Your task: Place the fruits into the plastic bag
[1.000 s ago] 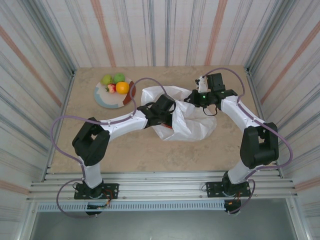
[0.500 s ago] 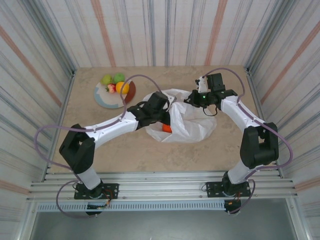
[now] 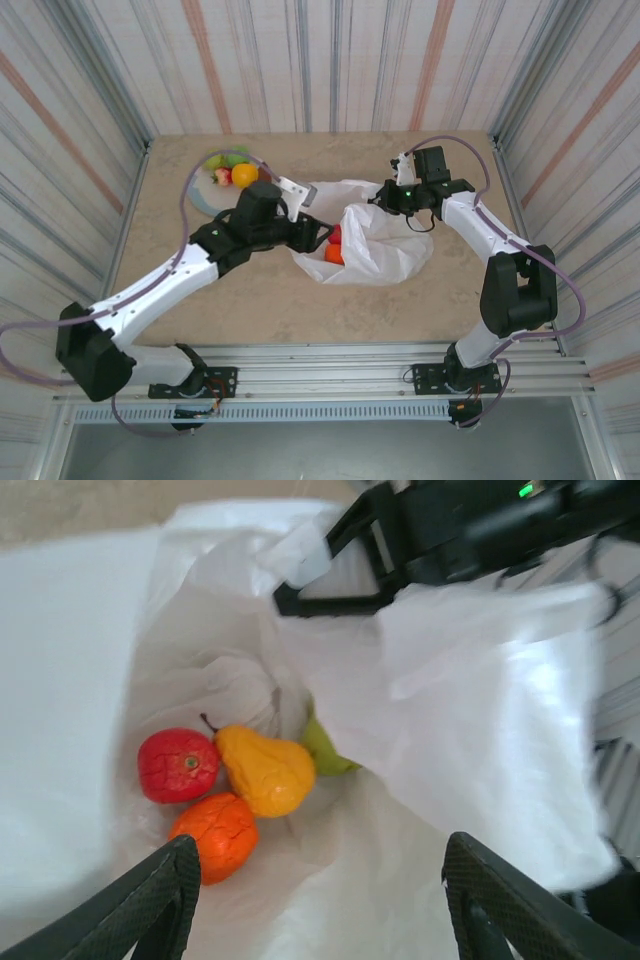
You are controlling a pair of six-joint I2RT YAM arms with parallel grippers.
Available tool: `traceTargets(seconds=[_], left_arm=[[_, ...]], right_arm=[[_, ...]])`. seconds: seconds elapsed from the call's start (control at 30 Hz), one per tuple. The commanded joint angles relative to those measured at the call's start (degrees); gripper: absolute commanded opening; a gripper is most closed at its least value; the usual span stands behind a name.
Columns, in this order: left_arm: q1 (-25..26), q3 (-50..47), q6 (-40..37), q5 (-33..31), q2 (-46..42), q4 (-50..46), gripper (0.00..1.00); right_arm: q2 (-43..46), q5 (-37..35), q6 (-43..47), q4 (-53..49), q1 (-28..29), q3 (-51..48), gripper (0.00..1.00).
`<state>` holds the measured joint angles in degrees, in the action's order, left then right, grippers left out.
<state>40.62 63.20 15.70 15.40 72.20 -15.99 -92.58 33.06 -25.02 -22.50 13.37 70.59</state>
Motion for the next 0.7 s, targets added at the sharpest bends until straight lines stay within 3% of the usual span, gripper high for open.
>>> traceTargets(seconds=[0.0,0.17,0.4,0.57,0.67], left_arm=[[-2.33,-0.42,-2.36,7.76,-3.79,-2.64,0.67],[-8.08,-0.87,-0.94,11.32,-8.69,-0.98,0.68],[-20.27,-3.66,9.98,-4.45,-11.53,0.48,0.74],[-30.95,-6.45,16.06,-4.94,-7.27,5.68,0.80],[-33.99,-5.08,14.95,-6.53,-2.24,5.70,0.84]], right_arm=[[-0.54,0.28,-0.55,-0.92,0.08,0.16,0.00],[-0.28,-0.01,-0.55,-1.06,0.26,0.25,0.00],[-0.14,-0.15,-0.73,-0.75,0.78,0.19,0.00],[-0.07,-0.16,-0.63,-0.84,0.89,0.23,0.00],[-0.06,-0.14,-0.47,-0.92,0.87,0.25,0.00]])
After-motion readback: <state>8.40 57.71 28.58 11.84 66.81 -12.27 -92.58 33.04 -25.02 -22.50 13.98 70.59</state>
